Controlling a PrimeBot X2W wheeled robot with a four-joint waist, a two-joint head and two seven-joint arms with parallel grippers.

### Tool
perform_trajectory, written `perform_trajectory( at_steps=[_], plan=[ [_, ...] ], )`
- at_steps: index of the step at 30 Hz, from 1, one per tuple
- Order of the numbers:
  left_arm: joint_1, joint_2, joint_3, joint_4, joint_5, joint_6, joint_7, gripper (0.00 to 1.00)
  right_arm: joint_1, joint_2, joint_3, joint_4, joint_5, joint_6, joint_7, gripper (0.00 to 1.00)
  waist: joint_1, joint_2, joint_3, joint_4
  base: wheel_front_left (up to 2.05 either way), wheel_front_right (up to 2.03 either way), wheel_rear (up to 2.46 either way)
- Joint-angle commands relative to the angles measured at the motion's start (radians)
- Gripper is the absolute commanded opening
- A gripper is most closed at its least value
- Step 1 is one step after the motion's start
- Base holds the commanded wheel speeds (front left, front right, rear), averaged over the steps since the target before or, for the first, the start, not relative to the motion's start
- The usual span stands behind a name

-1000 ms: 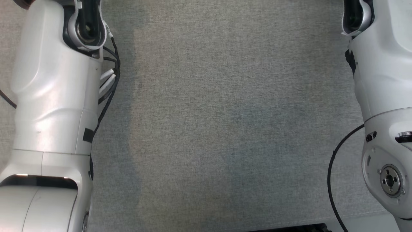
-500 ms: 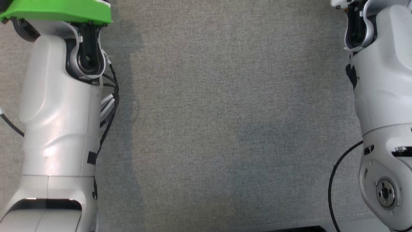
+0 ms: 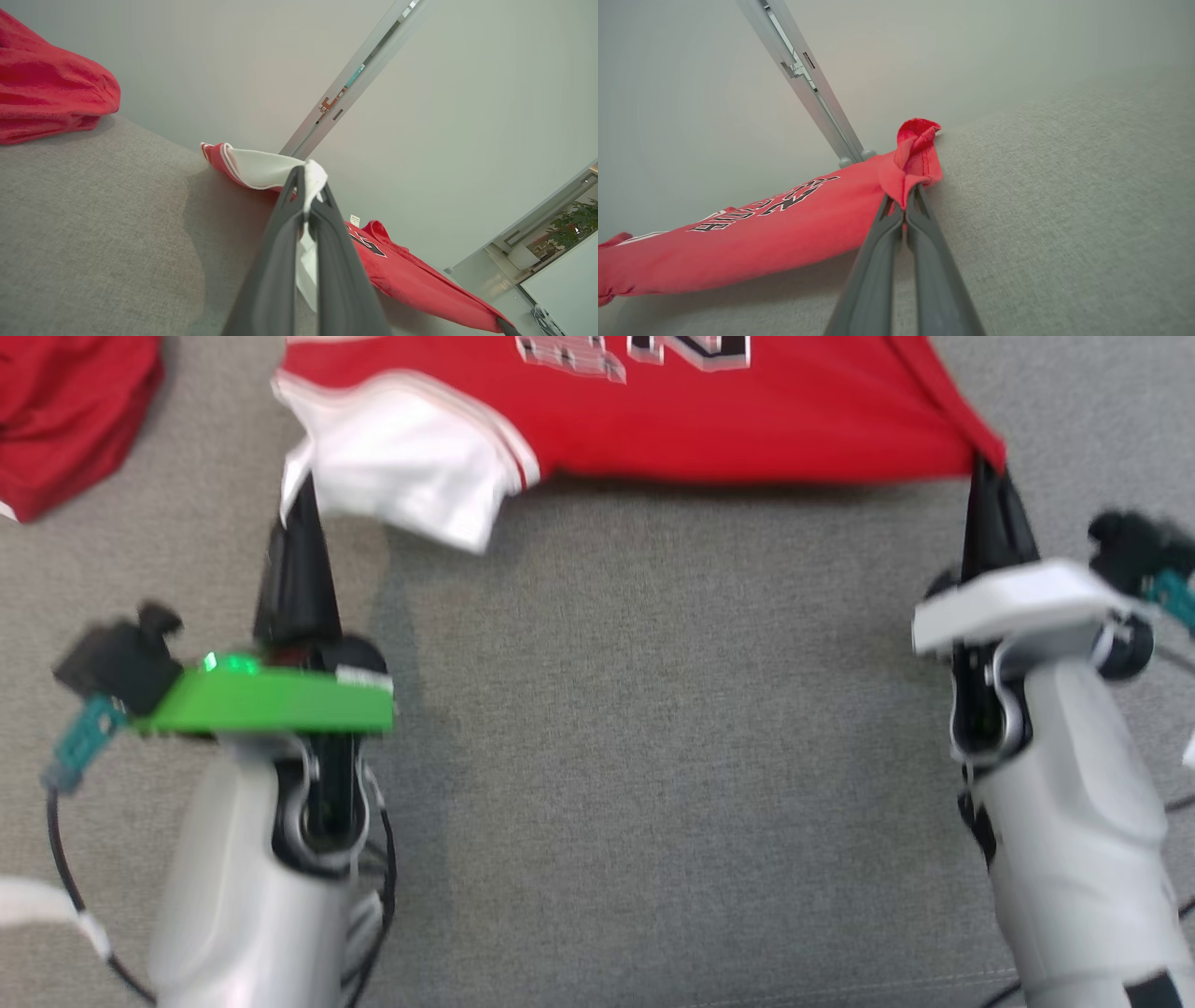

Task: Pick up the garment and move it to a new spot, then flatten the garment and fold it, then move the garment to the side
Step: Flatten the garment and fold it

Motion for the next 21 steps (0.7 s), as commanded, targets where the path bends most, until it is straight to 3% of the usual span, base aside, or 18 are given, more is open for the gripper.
perform_trajectory(
  at_steps=[1, 12, 21],
  plan=[
    [0.081, 0.01, -0.004, -0.041, 0.002, 0.006, 0.004, 0.0, 0.076, -0.004, 0.003, -0.046, 0.021, 0.0, -0.003, 0.0, 0.0001, 0.0, -0.14, 0.011, 0.0, 0.0, 0.0],
    [0.557, 0.005, -0.065, -0.345, -0.059, 0.142, 0.085, 0.0, 0.539, -0.003, -0.006, -0.322, 0.12, 0.0, -0.003, 0.0, 0.0001, 0.0, -0.299, 0.027, 0.0, 0.0, 0.0],
    [0.705, 0.016, -0.1, -0.392, -0.048, 0.198, 0.123, 0.0, 0.682, -0.003, 0.003, -0.326, 0.192, 0.0, -0.003, 0.0, 0.0001, 0.0, -0.326, 0.027, 0.0, 0.0, 0.0]
  ],
)
